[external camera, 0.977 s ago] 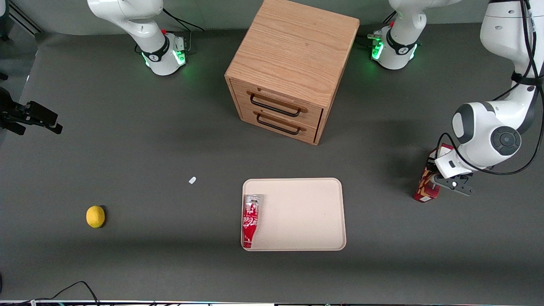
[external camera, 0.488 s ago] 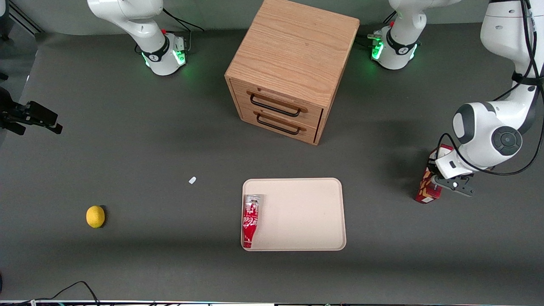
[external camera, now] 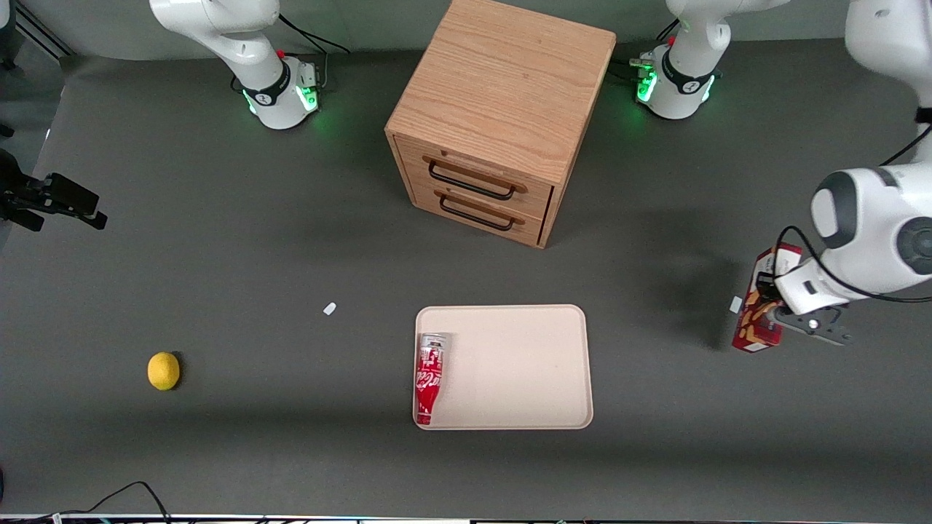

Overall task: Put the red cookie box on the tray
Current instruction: 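Carry the held cookie box over the cream tray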

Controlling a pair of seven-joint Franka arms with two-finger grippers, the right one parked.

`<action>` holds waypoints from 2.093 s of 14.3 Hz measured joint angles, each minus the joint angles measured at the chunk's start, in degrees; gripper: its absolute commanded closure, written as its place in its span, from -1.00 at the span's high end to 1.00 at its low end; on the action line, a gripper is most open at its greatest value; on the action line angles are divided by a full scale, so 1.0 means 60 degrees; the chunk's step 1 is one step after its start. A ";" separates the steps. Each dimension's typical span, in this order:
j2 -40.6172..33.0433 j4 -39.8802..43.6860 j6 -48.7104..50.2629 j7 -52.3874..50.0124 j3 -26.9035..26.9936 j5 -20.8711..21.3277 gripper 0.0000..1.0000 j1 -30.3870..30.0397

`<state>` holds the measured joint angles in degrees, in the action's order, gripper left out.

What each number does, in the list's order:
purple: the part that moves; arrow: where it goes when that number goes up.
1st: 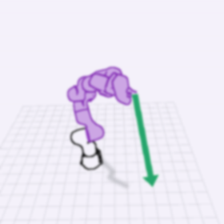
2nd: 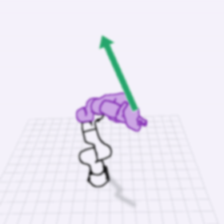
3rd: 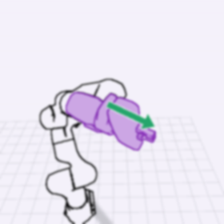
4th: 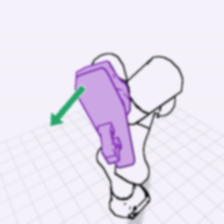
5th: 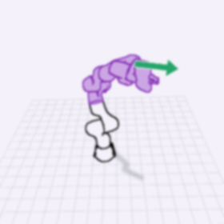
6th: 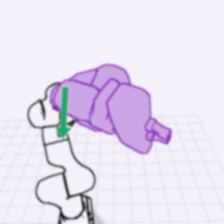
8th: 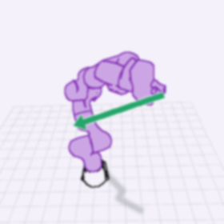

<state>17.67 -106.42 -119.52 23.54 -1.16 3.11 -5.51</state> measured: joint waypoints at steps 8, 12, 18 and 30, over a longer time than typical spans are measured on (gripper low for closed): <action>-0.0101 0.4011 0.4111 -0.3925 -0.0726 -0.0709 -1.00 0.1157; 0.0702 0.4875 0.4081 -0.6235 -0.1513 -0.0756 -1.00 0.1682; 0.2685 0.6364 0.3303 -0.7733 -0.1663 -0.0731 -1.00 0.2821; 0.5421 0.6581 0.0506 -0.8598 -0.1316 0.0120 -1.00 0.3938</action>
<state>50.19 -66.93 -116.48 -28.05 -9.06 3.83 18.12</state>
